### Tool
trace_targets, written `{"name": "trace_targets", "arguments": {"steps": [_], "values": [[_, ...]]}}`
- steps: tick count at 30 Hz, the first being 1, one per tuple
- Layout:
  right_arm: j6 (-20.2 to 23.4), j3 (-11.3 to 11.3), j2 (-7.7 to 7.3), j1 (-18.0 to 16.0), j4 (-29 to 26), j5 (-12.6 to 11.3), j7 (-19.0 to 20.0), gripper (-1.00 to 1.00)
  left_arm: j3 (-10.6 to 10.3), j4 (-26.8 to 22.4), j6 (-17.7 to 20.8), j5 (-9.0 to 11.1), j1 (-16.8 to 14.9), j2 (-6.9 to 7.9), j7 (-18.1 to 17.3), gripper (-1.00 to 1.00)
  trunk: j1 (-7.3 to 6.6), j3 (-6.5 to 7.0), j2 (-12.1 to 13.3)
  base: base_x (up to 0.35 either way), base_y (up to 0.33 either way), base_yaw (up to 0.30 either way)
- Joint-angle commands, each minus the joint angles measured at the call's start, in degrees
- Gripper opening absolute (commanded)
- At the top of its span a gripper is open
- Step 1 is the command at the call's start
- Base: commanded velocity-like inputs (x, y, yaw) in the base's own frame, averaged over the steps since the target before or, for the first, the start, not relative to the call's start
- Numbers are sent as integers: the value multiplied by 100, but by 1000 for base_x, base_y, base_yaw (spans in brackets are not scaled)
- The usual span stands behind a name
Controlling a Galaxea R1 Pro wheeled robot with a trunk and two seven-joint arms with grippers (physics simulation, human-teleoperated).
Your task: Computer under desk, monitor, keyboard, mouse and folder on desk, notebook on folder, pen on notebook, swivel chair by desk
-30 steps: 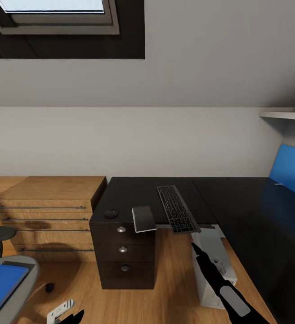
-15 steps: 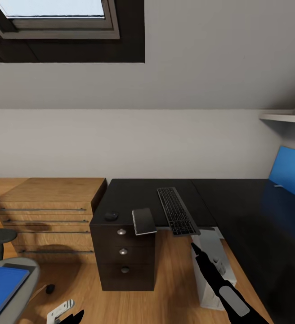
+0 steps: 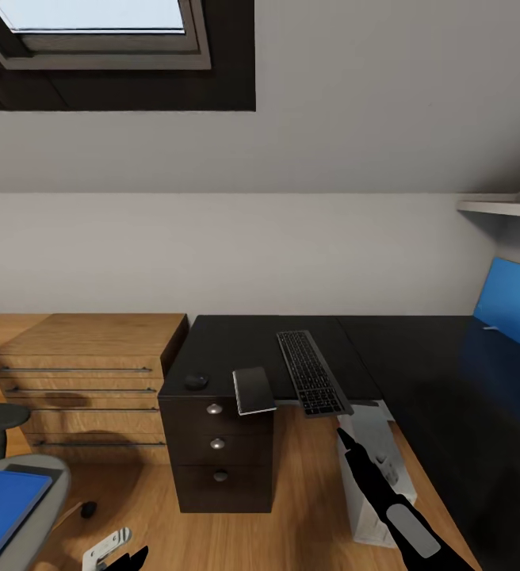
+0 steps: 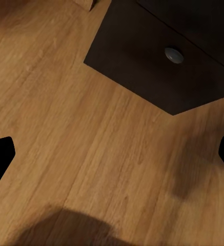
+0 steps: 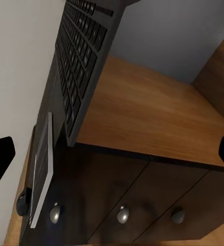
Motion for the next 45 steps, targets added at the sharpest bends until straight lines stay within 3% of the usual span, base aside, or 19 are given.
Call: {"name": "trace_targets", "arguments": {"steps": [1,45], "values": [[-10,37,-8,-5,4,-59,17,100,-13,-7,17,47,-2,5,13,100,0,-6,-4,0,0,0],[-21,33,-11,-6,23,-54,12,100,-30,111,12,44,-2,5,6,100,0,-6,-4,94,0,0]]}}
